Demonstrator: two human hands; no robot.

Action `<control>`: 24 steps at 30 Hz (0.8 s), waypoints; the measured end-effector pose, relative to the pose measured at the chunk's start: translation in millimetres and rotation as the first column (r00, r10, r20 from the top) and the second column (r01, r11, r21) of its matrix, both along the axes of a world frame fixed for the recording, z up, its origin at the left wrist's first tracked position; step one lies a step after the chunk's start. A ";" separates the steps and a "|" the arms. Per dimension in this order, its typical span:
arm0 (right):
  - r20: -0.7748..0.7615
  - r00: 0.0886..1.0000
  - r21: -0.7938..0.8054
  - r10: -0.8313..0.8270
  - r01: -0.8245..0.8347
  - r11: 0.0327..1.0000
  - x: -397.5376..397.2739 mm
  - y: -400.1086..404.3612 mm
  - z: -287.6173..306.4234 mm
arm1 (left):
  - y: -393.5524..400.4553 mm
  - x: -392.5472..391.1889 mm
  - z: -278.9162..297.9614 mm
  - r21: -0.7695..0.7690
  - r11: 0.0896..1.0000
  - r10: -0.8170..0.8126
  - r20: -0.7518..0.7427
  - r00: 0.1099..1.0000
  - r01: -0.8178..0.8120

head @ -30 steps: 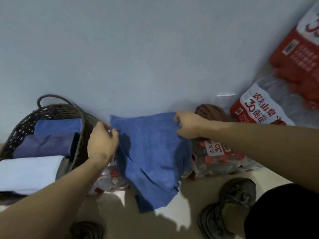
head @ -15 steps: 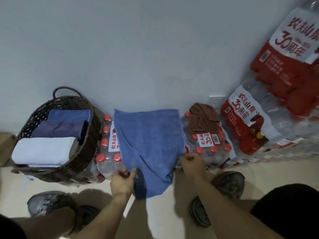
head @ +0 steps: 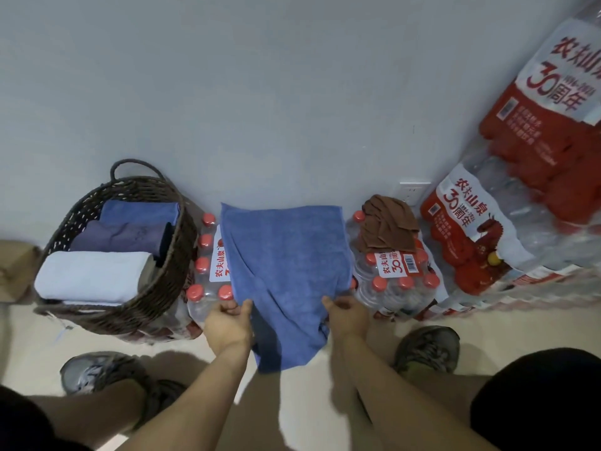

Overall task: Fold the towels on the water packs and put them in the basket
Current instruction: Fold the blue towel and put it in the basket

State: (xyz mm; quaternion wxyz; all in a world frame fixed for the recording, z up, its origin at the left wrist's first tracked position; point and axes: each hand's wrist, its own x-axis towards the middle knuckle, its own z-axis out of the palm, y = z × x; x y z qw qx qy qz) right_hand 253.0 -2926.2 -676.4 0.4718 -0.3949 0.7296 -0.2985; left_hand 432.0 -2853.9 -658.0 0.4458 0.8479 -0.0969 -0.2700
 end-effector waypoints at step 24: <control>0.053 0.984 -0.244 -0.172 0.180 0.953 -27.8 -18.0 46.8 | -17.7 59.3 41.5 -0.071 0.996 -0.044 0.064 0.997 0.049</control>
